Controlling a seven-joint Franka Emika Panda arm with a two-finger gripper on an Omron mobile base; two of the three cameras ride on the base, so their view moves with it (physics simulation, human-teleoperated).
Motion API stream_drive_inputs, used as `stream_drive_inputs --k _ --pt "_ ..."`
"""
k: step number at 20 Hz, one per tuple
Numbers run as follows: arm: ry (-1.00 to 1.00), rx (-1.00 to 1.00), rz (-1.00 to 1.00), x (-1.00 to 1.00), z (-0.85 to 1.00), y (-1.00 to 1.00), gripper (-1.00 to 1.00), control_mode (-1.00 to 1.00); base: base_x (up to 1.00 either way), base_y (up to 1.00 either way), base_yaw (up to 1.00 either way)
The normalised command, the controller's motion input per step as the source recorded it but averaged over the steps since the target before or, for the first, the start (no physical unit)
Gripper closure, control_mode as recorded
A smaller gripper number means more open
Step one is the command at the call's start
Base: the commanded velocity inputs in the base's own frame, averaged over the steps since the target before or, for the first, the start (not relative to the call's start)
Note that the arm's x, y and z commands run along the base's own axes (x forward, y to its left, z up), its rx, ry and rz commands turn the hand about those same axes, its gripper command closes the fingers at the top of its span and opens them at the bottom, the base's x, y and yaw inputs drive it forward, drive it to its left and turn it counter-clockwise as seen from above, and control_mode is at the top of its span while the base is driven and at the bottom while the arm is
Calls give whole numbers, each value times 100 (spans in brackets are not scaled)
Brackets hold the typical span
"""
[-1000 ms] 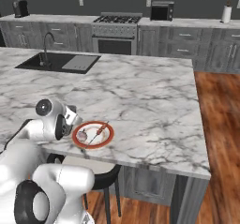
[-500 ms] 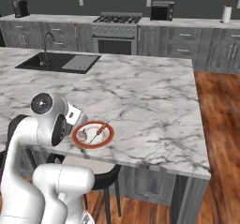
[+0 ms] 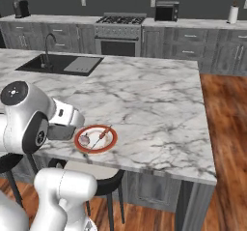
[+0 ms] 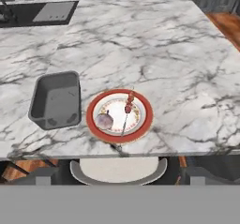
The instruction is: Retrieve the tupperware and aluminum foil from the cabinet and place them on the dining counter near the plate with garlic and kebab skewer to prepare for storing leftovers.
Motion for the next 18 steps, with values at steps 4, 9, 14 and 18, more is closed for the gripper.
stream_drive_inputs --k 4,9,14,18 --pt "0 -5 18 -41 21 2 -100 -100 0 0 0" --pt "2 0 5 -12 13 0 -100 100 -17 -17 -1" --pt "0 0 0 0 0 0 -100 100 -48 -96 -41" --pt "0 0 0 0 0 0 -100 100 1 -91 -71"
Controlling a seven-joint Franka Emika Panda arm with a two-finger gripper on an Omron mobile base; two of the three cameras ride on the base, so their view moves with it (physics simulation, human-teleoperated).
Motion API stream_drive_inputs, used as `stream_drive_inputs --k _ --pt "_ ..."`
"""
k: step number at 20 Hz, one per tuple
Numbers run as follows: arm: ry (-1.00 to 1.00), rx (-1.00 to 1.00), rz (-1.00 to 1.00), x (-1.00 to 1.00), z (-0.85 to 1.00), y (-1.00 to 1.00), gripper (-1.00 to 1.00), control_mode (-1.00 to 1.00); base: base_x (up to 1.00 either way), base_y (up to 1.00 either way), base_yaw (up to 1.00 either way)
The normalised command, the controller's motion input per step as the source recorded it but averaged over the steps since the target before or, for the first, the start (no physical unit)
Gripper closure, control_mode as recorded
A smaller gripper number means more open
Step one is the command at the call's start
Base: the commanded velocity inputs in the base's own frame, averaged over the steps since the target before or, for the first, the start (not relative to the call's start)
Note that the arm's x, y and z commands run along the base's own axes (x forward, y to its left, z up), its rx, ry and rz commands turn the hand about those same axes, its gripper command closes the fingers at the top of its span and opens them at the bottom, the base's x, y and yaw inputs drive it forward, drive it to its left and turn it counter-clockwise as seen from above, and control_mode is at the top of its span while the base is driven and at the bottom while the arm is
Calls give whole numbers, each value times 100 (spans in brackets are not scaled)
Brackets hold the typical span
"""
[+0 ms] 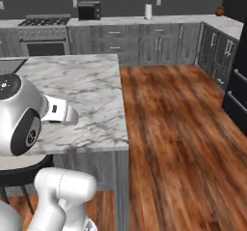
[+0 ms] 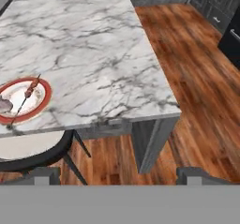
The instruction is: Retrieve the tupperware and aluminum foil from the cabinet and place them on the dining counter near the plate with garlic and kebab skewer to prepare for storing leftovers.
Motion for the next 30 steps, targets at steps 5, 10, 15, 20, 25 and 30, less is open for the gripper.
stream_drive_inputs --k 5,10,15,20,25,30 --pt "0 0 0 0 0 0 -100 100 3 -55 -78" --pt "0 0 0 0 0 0 -100 100 6 -48 -77" --pt "0 0 0 0 0 0 -100 100 84 -22 -30" --pt "0 0 0 0 0 0 -100 100 100 -37 38" --pt "0 0 0 0 0 0 -100 100 100 -26 61" --pt "0 0 0 0 0 0 -100 100 100 -25 41"
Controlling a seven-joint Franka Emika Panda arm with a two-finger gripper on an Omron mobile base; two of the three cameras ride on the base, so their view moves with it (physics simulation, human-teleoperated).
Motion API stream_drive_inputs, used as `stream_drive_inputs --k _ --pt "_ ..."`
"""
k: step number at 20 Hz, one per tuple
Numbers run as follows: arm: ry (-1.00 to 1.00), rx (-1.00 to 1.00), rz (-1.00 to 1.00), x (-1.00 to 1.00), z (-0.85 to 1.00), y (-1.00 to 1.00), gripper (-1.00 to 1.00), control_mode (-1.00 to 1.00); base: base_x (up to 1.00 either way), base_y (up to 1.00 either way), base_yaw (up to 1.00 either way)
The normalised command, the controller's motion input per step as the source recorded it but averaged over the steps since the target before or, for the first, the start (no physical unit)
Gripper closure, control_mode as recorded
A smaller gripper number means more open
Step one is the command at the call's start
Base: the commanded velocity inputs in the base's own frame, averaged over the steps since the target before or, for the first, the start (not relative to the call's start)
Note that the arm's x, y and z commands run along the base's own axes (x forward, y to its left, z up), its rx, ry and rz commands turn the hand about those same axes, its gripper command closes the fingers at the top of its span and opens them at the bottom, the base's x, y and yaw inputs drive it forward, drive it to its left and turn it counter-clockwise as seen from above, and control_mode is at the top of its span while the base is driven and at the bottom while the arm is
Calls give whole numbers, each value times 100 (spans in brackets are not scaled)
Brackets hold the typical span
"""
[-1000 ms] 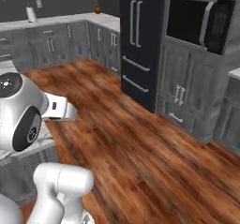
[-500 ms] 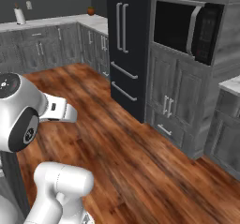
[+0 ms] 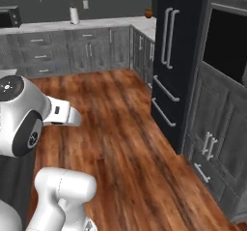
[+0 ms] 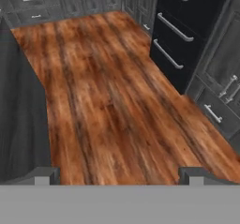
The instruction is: Retrieve the tupperware and aluminum foil from the cabinet and place them on the dining counter near the plate with garlic and kebab skewer to prepare for storing leftovers.
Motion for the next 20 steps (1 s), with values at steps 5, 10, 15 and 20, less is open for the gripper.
stream_drive_inputs --k 5,10,15,20 --pt "0 0 0 0 0 0 -100 100 100 -14 23" --pt "0 0 0 0 0 0 -100 100 100 7 6" --pt "0 0 0 0 0 0 -100 100 100 13 3" --pt "0 0 0 0 0 0 -100 100 100 12 0"
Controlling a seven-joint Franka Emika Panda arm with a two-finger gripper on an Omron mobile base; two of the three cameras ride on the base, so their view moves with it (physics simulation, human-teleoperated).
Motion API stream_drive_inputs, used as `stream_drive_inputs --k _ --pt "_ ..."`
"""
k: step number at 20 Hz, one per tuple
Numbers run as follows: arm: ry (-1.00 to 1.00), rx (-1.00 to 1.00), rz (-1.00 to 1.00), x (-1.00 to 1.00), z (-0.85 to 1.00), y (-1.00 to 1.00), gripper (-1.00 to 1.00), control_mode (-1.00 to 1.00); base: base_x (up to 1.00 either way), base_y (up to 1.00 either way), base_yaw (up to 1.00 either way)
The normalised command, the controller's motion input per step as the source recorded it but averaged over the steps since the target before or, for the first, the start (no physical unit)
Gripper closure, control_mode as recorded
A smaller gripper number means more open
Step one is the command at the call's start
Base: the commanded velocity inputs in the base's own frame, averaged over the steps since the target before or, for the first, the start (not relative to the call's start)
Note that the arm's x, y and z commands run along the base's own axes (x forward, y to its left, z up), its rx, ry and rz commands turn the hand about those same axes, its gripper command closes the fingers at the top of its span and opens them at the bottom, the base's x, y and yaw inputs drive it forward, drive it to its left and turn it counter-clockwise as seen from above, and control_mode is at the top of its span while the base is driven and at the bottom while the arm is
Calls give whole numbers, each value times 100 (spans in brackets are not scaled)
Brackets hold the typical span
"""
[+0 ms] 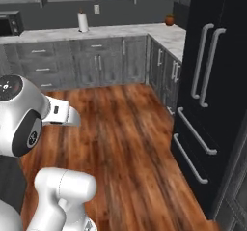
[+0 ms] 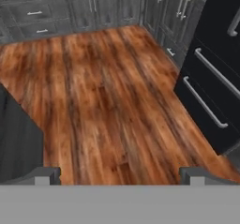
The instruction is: Retrieve the tupperware and aluminum foil from the cabinet and place them on the dining counter near the plate with garlic and kebab skewer to prepare for storing leftovers.
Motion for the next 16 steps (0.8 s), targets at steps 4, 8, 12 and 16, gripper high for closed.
stream_drive_inputs --k 4,8,12,16 --pt "0 0 0 0 0 0 -100 100 100 11 0" --pt "0 0 0 0 0 0 -100 100 100 3 -3" --pt "0 0 0 0 0 0 -100 100 100 0 -25" --pt "0 0 0 0 0 0 -100 100 100 18 -21"
